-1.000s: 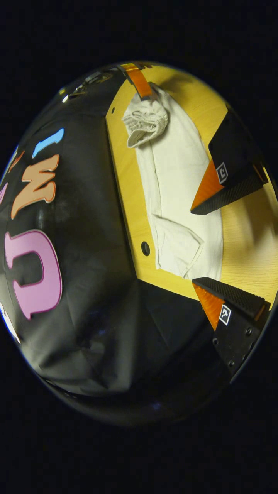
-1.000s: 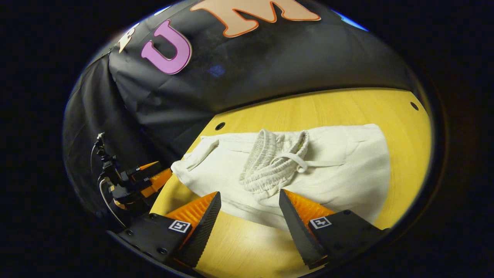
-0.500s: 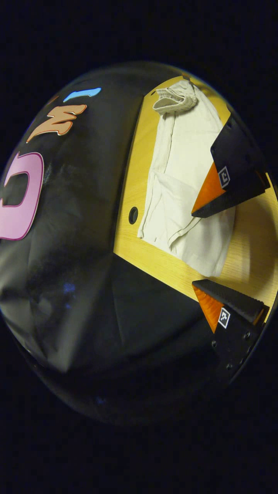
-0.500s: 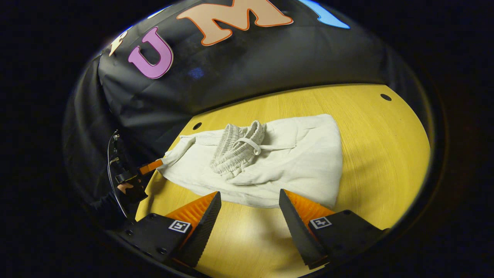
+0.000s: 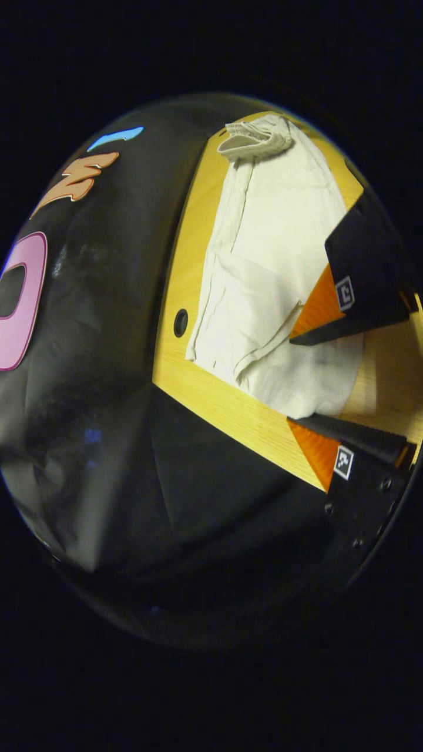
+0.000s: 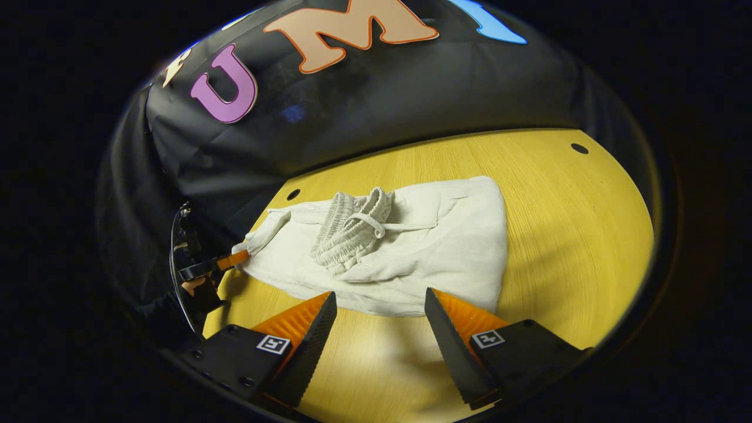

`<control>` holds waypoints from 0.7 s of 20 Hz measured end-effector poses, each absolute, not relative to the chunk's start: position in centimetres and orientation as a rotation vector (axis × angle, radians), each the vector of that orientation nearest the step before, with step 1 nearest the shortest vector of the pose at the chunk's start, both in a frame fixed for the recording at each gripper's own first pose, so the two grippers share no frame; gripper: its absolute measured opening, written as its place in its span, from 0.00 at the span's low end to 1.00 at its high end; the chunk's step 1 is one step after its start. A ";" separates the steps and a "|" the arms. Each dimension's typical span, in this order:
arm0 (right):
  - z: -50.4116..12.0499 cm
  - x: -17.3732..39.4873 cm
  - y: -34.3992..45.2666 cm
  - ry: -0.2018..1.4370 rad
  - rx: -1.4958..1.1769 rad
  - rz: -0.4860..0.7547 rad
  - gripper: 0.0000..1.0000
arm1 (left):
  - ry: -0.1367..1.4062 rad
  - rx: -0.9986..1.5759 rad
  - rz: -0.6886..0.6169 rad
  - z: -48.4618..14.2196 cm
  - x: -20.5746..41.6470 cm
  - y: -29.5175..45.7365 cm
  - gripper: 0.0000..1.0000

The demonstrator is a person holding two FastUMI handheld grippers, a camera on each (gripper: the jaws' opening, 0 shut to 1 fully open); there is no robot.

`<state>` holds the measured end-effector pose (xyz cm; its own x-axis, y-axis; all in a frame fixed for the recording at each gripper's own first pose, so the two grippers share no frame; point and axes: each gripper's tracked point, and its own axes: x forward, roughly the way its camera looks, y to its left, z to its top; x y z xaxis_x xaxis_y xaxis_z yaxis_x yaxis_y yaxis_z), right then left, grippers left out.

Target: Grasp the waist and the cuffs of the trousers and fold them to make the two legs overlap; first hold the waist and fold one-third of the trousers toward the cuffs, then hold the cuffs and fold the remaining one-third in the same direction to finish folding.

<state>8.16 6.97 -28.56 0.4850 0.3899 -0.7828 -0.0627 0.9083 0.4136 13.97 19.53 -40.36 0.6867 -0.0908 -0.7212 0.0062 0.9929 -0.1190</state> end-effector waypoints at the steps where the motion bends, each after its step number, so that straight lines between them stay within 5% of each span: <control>1: -28.6 8.1 6.8 1.035 0.348 0.283 0.96 | 0.816 -0.112 -0.064 -40.4 14.0 19.2 0.62; 2: -28.7 8.2 6.7 1.036 0.344 0.283 0.97 | 0.818 -0.127 -0.089 -40.0 13.8 18.4 0.59; 4: -29.1 8.0 6.5 1.043 0.337 0.288 0.96 | 0.806 -0.165 -0.062 -40.1 14.1 17.6 0.16; 5: -29.2 8.1 6.4 1.045 0.337 0.289 0.96 | 0.791 -0.195 -0.049 -40.0 14.3 17.3 0.14; 6: -29.1 8.1 6.3 1.044 0.339 0.292 0.96 | 0.777 -0.221 -0.033 -40.0 14.6 17.3 0.00; 14: -28.0 8.6 5.0 1.030 0.346 0.293 0.96 | 0.778 -0.404 -0.091 -37.1 14.5 14.1 0.00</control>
<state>8.56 4.95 -27.98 0.4846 0.3956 -0.7802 -0.0748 0.9074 0.4136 14.52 14.12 -37.09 0.7127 -0.2266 -0.6639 -0.0675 0.9198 -0.3865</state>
